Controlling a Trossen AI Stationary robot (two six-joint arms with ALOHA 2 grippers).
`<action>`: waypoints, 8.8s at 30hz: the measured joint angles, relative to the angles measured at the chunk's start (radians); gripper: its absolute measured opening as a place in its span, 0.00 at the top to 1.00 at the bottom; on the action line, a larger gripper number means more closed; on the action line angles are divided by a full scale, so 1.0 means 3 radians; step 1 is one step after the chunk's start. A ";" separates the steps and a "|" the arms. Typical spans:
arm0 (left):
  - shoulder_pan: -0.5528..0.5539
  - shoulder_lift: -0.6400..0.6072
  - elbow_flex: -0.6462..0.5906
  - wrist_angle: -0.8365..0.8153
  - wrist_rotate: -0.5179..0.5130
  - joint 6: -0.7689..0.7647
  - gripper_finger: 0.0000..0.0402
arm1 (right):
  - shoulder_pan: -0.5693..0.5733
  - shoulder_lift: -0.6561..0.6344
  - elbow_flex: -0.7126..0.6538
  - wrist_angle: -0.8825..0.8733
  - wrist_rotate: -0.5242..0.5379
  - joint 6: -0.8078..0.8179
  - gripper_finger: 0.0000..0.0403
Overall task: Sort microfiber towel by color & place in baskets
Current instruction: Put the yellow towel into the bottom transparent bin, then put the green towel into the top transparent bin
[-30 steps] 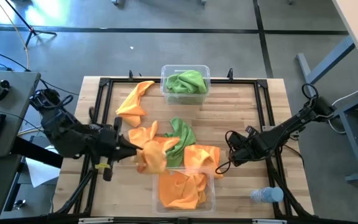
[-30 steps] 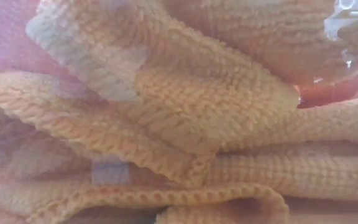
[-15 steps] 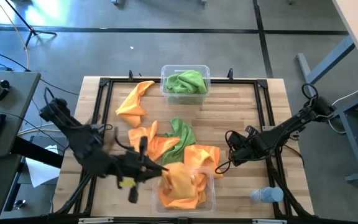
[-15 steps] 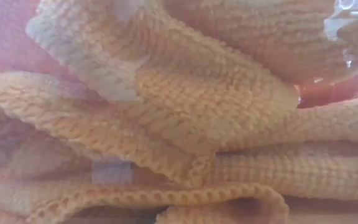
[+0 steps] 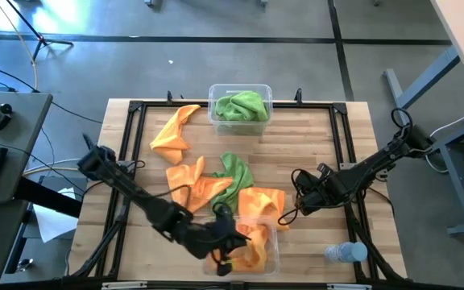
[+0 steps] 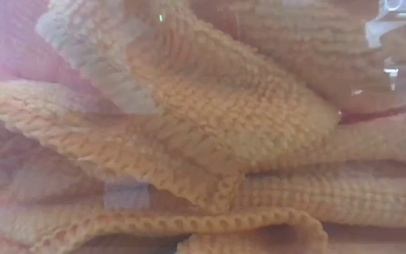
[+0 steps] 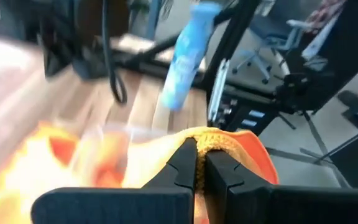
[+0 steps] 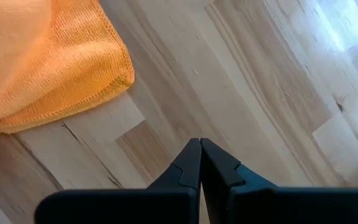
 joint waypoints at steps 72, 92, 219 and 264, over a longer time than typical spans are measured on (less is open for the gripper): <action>0.0505 -0.0522 0.0001 -0.2188 0.0695 -0.1709 0.96 | -0.0087 -0.0004 0.0000 0.0187 0.0094 0.0041 1.00; 0.1537 -0.2385 -0.2255 -0.0982 0.0970 0.0573 0.98 | -0.1396 -0.0068 0.0653 0.1186 -0.0090 -0.1053 1.00; 0.3593 -0.3263 -0.3076 -0.0582 0.2498 0.1866 0.98 | -0.3103 0.1887 0.2610 0.2402 -0.0908 -0.1608 1.00; 0.3593 -0.3262 -0.3076 -0.0583 0.2500 0.1742 0.98 | -0.3195 0.3052 0.5039 -0.0222 -0.0471 -0.1406 0.83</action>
